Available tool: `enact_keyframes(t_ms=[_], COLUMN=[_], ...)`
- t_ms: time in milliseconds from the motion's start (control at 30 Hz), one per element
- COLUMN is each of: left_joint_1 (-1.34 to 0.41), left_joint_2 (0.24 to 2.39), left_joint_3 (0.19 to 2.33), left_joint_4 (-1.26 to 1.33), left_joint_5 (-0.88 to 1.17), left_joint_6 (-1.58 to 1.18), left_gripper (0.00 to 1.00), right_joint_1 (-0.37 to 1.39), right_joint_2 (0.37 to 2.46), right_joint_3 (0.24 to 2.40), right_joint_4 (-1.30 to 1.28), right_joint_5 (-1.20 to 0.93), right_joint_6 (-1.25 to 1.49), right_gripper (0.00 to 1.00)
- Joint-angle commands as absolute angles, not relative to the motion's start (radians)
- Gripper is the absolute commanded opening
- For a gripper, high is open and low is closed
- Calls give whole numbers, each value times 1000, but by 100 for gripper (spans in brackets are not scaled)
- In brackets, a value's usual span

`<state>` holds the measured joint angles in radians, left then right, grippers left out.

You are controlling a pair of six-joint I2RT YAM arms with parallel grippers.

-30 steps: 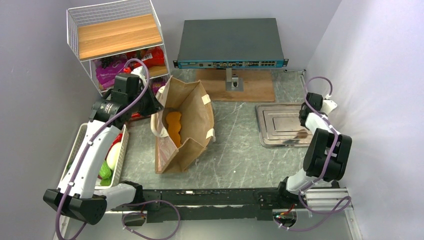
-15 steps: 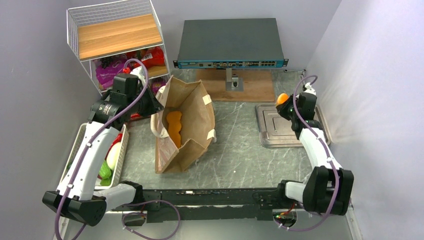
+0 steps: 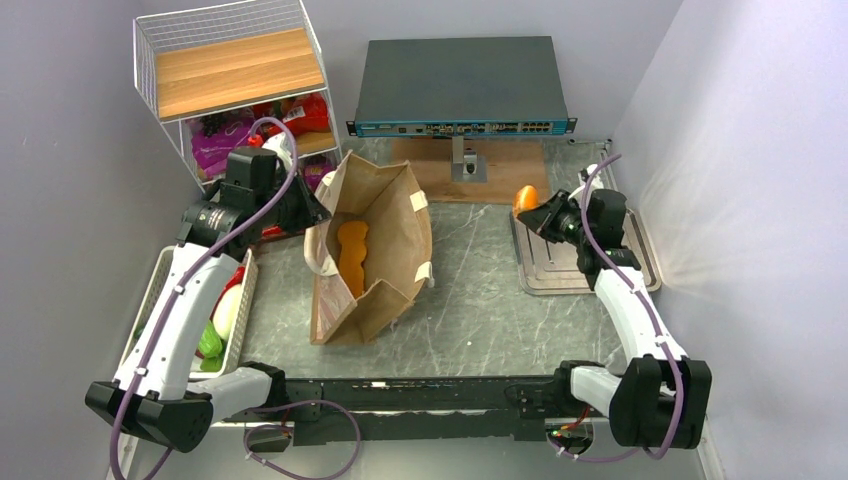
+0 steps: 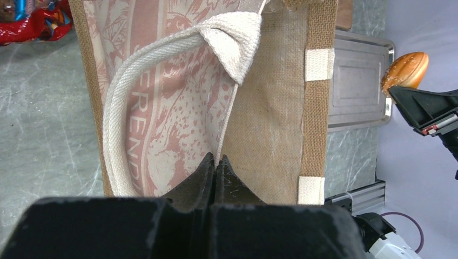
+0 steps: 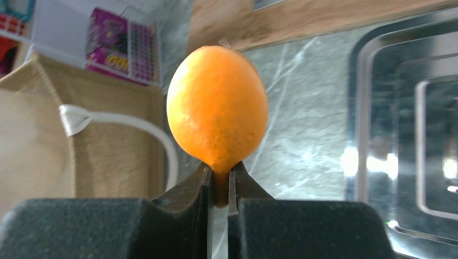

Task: Place the food into the grocery bag and tie it

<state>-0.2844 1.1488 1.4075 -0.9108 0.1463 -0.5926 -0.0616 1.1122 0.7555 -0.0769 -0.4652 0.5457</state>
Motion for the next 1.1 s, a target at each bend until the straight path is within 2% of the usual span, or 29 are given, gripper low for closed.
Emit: enact_keyframes(t_ms=[0, 233, 367, 467, 633, 833, 1067], left_joint_1=[-279, -279, -279, -279, -279, -279, -279], left_joint_2=[1120, 1120, 1120, 1116, 1109, 1105, 1105], left_joint_3=[1396, 1385, 1383, 1381, 1378, 1377, 1367], left_joint_4=[-807, -804, -801, -800, -800, -796, -785], left_joint_5=[188, 194, 206, 209, 207, 204, 226], left_joint_6=[-615, -614, -615, -615, -612, -612, -619], left_gripper=[0, 0, 0, 0, 0, 0, 0], right_joint_1=[-32, 40, 69, 92, 125, 222, 347], right_joint_2=[1096, 1090, 1103, 1126, 1149, 1166, 1204], right_joint_3=[774, 783, 746, 777, 833, 997, 1086], right_joint_4=[-7, 129, 430, 509, 429, 91, -52], right_joint_5=[-624, -863, -986, -1025, -1030, -867, -780], right_joint_6=[630, 712, 964, 1027, 959, 730, 614], right_gripper=[0, 2, 5, 3, 2, 3, 3])
